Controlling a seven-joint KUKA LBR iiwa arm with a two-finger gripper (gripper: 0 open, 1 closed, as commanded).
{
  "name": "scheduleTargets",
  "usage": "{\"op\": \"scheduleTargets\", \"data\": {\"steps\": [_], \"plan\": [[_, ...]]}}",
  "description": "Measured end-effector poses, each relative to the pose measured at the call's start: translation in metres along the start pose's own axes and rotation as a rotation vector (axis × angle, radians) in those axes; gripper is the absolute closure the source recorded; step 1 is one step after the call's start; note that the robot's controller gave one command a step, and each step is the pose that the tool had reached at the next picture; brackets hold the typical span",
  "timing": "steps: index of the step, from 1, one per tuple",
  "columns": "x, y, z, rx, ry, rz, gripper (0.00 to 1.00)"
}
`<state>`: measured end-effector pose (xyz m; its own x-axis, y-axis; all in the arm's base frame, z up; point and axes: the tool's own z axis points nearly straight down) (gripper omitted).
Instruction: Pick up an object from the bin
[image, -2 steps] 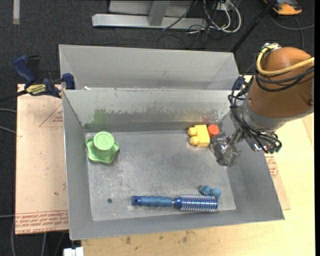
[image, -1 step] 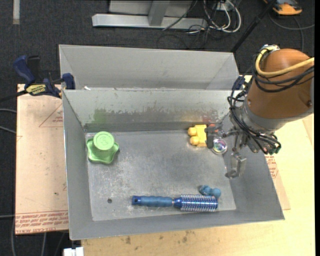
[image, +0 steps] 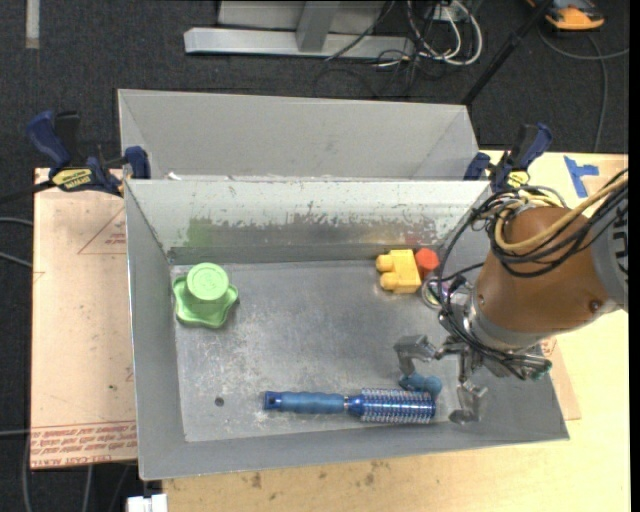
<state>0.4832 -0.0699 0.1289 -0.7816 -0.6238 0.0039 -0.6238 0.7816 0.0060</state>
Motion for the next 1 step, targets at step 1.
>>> {"op": "scheduleTargets", "data": {"steps": [1], "plan": [[-0.0279,0.0249,0.0595,0.014,-0.017,-0.072,0.0]]}}
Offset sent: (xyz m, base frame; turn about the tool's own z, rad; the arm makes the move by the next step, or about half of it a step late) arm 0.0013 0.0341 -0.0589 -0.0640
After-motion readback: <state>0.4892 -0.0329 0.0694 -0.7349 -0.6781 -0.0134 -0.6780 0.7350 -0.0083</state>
